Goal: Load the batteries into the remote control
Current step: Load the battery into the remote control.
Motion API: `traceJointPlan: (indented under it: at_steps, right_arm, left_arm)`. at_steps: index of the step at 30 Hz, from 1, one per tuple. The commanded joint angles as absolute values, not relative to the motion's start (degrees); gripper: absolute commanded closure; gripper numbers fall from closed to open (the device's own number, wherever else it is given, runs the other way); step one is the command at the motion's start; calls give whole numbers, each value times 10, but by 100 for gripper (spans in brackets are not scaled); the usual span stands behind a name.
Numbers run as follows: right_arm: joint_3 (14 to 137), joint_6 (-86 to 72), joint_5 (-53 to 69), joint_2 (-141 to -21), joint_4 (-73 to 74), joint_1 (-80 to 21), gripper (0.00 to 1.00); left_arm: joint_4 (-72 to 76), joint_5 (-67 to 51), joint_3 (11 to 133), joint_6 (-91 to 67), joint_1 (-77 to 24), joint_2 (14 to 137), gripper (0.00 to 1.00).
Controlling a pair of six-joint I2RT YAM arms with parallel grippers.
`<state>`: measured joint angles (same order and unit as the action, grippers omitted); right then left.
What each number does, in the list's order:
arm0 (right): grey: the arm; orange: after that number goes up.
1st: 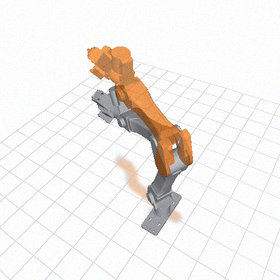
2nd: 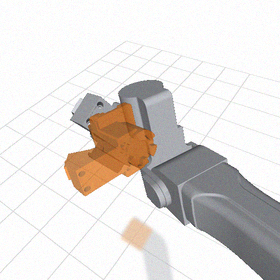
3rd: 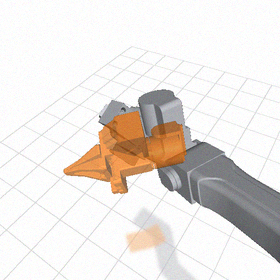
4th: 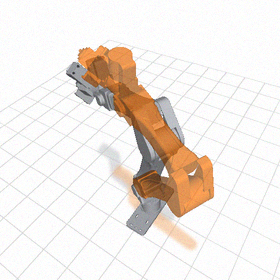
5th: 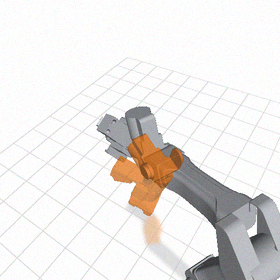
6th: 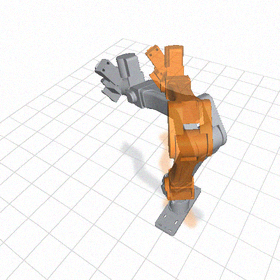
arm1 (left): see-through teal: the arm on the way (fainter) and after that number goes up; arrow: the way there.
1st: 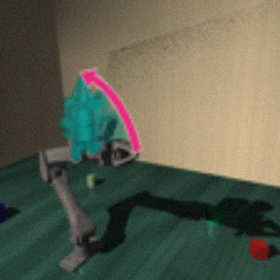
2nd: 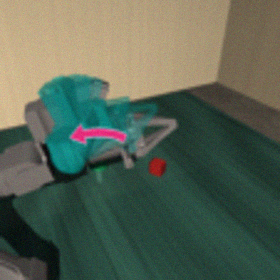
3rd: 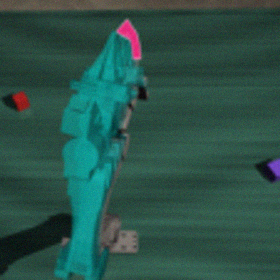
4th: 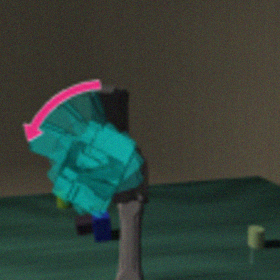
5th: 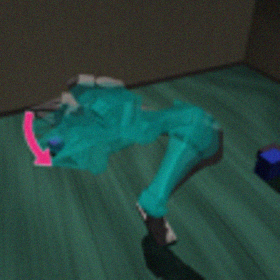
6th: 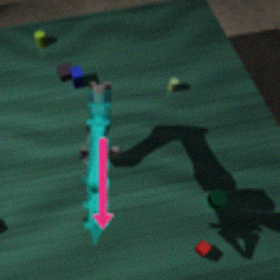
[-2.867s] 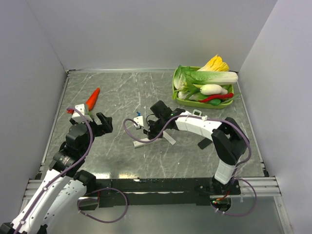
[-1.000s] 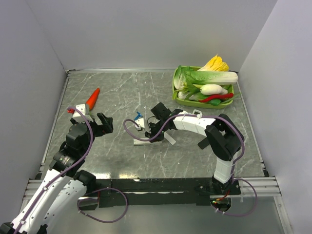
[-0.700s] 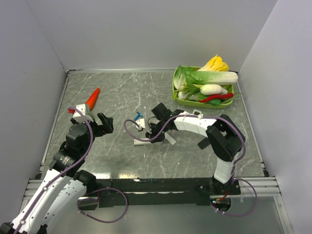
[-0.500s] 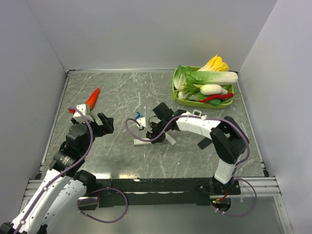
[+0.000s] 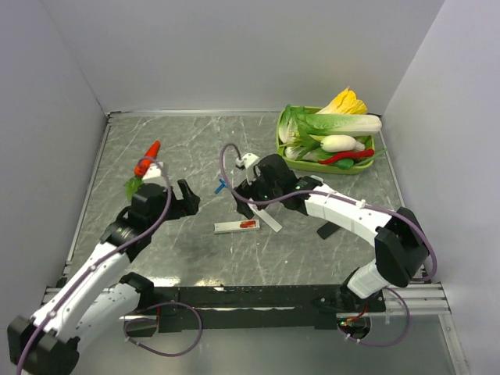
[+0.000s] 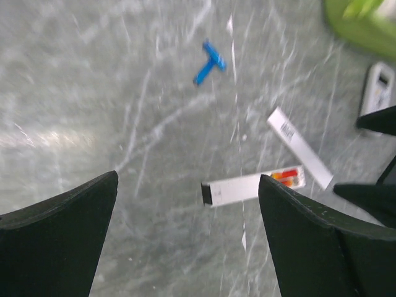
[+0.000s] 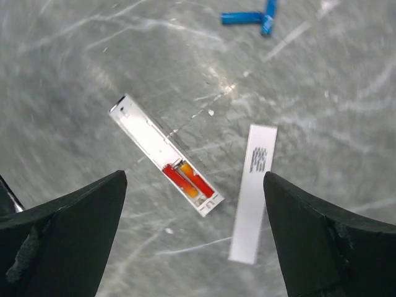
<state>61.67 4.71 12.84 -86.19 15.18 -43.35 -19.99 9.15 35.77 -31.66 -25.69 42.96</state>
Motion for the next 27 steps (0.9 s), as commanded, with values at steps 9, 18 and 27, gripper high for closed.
traceJointPlan:
  at_steps: [9,18,27]
  right_arm:
    - [656,-280,-45,-921,260,-485,0]
    - [657,-306,-73,-961,261,-492,3]
    - [657,-313,-50,-984,240,-491,4]
  left_arm:
    - [-184,-102,369,-365,-259,662,1]
    - [-189,-122,383,-357,-272,721,1]
    - [-185,-112,386,-361,-279,736,1]
